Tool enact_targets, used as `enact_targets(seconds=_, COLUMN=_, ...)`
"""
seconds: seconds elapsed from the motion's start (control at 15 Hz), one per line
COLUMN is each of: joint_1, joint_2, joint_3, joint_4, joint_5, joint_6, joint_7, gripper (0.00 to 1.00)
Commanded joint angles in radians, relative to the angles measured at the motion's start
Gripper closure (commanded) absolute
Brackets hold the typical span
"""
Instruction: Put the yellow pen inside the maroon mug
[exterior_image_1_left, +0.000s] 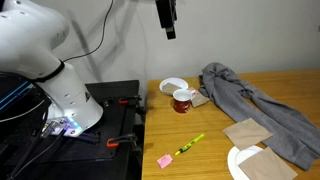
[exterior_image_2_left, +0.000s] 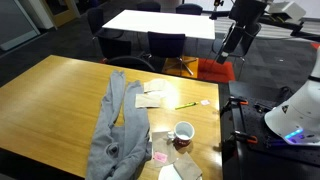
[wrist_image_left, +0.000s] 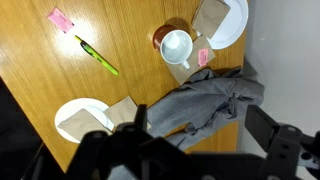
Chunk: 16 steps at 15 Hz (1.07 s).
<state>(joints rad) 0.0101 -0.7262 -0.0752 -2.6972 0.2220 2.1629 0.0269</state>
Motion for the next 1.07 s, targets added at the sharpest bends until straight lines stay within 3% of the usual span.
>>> enact_targets(seconds=0.0, joint_1=-0.007, joint_2=0.000, joint_3=0.006, joint_4=0.003, joint_5=0.004, joint_6=-0.004, joint_7=-0.004, gripper=0.00)
enact_targets(seconds=0.47, joint_1=-0.007, joint_2=0.000, joint_3=0.006, joint_4=0.003, joint_5=0.004, joint_6=-0.004, joint_7=-0.004, gripper=0.00)
enact_targets(seconds=1.0, joint_1=-0.032, joint_2=-0.039, joint_3=0.022, joint_4=-0.078, joint_5=-0.159, joint_6=-0.003, joint_7=-0.066, gripper=0.00)
